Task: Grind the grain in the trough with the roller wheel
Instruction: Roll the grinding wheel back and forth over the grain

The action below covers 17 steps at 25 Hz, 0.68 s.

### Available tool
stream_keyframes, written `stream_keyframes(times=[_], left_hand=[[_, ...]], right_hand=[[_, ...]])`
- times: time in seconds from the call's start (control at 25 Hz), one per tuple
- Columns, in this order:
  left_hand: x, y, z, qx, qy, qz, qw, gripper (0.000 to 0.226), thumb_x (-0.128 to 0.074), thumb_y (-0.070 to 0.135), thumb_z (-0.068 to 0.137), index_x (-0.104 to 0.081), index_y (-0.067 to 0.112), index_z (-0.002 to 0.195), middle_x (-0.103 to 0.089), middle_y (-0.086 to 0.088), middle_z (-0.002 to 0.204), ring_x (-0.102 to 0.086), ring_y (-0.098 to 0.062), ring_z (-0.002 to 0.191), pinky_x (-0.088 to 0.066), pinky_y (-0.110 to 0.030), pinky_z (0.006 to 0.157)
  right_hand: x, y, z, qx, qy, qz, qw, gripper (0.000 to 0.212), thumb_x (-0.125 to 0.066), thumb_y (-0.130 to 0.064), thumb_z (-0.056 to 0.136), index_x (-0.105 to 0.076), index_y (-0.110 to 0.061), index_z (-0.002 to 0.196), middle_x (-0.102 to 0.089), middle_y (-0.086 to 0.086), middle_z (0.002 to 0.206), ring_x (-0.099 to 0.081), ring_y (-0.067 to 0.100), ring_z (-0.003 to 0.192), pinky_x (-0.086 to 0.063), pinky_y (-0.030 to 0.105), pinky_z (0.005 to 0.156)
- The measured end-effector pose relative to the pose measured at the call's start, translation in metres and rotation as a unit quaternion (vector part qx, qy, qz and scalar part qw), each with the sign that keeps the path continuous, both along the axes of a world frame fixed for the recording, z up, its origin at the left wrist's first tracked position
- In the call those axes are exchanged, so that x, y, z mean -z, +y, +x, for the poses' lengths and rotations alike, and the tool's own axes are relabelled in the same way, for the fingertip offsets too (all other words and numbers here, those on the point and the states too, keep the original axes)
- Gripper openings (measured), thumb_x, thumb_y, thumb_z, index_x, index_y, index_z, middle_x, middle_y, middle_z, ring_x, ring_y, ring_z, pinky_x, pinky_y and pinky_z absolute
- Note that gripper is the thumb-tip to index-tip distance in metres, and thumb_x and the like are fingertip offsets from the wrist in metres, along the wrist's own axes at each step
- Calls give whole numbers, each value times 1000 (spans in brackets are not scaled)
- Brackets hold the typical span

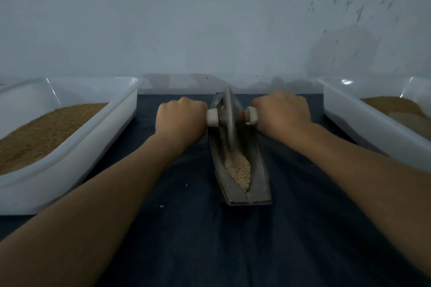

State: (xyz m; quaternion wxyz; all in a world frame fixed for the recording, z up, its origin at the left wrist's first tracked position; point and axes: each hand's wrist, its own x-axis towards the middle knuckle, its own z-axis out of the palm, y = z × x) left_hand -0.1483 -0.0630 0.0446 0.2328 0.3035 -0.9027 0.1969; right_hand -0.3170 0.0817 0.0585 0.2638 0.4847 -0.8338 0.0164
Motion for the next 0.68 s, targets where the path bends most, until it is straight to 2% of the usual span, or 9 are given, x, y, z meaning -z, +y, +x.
stream_keyframes(times=[0.08,0.16,0.2,0.28,0.36,0.4,0.48,0.56,0.68], left_hand=[[-12,-9,-18,-24,-5,37,999,8,-55,20,90,-63,22,91,-60,-3,82,-59,-29,72,-36,-35,60],[-12,-10,-15,-11,-19,40,999,5,-56,21,90,-60,22,88,-58,-2,80,-52,-25,66,-36,-36,59],[-10,-6,-5,3,-14,27,1000,6,-59,23,87,-56,22,82,-52,0,72,-44,-22,58,-33,-34,55],[1,8,20,51,5,-49,997,26,-69,25,74,-43,26,70,-27,7,57,-19,-14,45,-18,-25,45],[-1,17,33,83,20,-94,992,34,-73,24,58,-40,26,63,-11,9,55,-1,-12,45,-5,-20,48],[-1,16,31,74,15,-95,993,30,-72,24,56,-43,26,63,-10,8,55,-1,-12,45,-5,-20,48],[-1,14,18,33,-29,-79,996,14,-69,24,69,-55,24,71,-25,5,55,-21,-17,42,-15,-25,45],[-13,1,-6,-7,-41,-35,999,4,-59,21,87,-63,22,89,-50,-1,71,-51,-25,60,-32,-32,53],[-25,-6,-22,-11,-57,-23,998,10,-55,18,93,-64,19,95,-59,-5,84,-61,-28,74,-40,-34,59]], right_hand=[[-9,-22,-5,14,-30,1,999,13,-66,-39,91,-67,-25,91,-62,1,87,-58,24,77,-41,30,62],[-11,-18,-4,1,-41,12,999,10,-67,-36,90,-67,-26,90,-62,0,86,-56,23,74,-42,31,62],[-9,-5,-2,-14,-31,12,999,6,-69,-34,86,-66,-29,85,-58,-3,78,-52,20,67,-40,29,58],[6,28,5,-48,43,-34,997,16,-71,-35,68,-55,-33,67,-37,-13,60,-31,8,47,-23,20,46],[14,49,11,-69,80,-74,992,27,-68,-38,53,-42,-31,59,-21,-16,55,-8,-1,49,-8,15,48],[18,49,8,-61,73,-67,993,28,-68,-38,54,-42,-30,60,-21,-15,55,-8,-1,49,-8,15,49],[18,31,3,-21,20,-42,999,24,-71,-37,67,-48,-29,67,-33,-13,59,-26,9,47,-20,20,48],[3,0,-2,2,-49,-28,998,17,-66,-39,84,-53,-30,77,-49,-6,72,-44,21,62,-35,29,57],[-3,-15,-10,19,-96,-2,995,10,-66,-39,88,-63,-29,88,-61,-2,85,-47,22,71,-39,32,64]])
